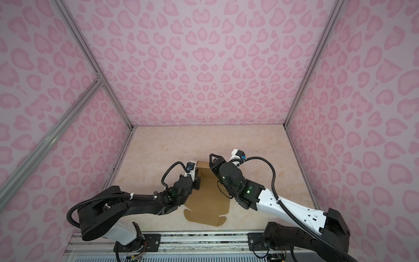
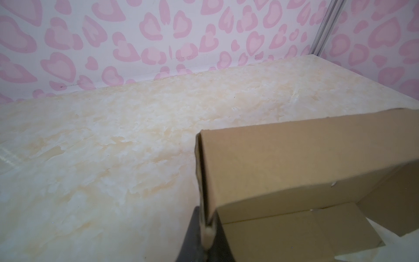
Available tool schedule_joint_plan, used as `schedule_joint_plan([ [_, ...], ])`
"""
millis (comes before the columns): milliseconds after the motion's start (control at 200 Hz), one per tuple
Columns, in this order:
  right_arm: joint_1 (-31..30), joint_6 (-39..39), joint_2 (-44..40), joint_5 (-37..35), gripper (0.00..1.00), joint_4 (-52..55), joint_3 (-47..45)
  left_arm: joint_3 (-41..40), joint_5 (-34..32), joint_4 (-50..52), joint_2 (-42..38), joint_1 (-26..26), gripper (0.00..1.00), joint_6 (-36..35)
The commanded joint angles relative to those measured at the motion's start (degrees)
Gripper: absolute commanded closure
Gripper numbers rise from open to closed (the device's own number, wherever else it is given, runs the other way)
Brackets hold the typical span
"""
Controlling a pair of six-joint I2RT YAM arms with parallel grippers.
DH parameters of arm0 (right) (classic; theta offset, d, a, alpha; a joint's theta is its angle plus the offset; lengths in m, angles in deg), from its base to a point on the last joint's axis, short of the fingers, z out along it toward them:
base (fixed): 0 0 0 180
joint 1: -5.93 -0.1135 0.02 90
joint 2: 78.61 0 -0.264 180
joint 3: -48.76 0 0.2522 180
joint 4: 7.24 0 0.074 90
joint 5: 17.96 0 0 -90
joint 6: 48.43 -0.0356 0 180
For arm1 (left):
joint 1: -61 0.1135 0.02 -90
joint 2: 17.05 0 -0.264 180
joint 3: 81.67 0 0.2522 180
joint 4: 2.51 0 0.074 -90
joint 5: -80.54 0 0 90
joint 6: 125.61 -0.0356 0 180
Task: Assemble paper box
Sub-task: First fold the bottom flaps of a flat cardboard box at the center of the table.
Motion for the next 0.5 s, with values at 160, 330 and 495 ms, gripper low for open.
schedule_joint_plan([
  [160, 6.15, 8.48, 9.56, 18.93, 0.6, -2.4, 7.32, -6.02, 4.2, -4.71, -4.62, 0.14, 0.96, -1.24],
  [330, 6.0, 7.37, 13.57, 21.53, 0.64, -7.73, 5.0, -8.26, 5.84, -5.92, -6.45, 0.09, 0.96, -2.51],
  [495, 5.69, 5.89, 16.1, 23.42, 0.67, -11.86, 2.3, -8.81, 6.73, -5.46, -5.95, 0.09, 0.96, -2.6],
])
